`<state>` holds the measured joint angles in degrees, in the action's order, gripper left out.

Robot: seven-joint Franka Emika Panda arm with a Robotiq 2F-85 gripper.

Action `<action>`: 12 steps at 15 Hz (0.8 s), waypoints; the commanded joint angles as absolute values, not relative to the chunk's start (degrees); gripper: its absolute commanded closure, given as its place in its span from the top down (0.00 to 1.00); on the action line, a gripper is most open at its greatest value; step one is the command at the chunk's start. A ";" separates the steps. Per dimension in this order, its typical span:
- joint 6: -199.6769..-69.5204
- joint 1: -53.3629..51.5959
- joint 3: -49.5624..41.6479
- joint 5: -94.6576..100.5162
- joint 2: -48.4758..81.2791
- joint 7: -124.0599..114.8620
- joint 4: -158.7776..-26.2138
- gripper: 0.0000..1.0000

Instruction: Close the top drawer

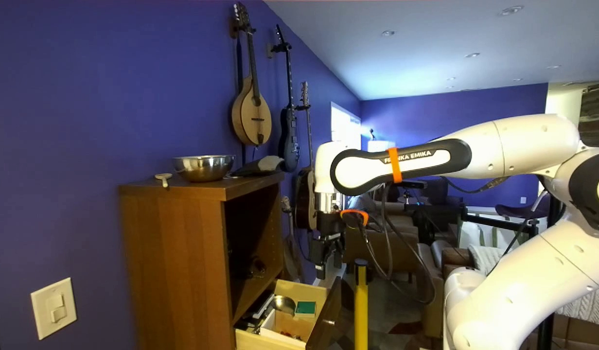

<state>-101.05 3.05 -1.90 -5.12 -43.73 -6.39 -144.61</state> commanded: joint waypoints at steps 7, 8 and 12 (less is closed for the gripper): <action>-100.67 2.76 -1.97 -5.31 -38.18 -4.54 -146.70 1.00; -100.65 2.57 -2.05 -5.19 -37.18 -3.84 -147.74 1.00; -102.50 2.49 -2.47 -3.13 -31.54 1.03 -153.09 1.00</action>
<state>-100.44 2.78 -2.15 -5.07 -35.99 -2.52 -150.58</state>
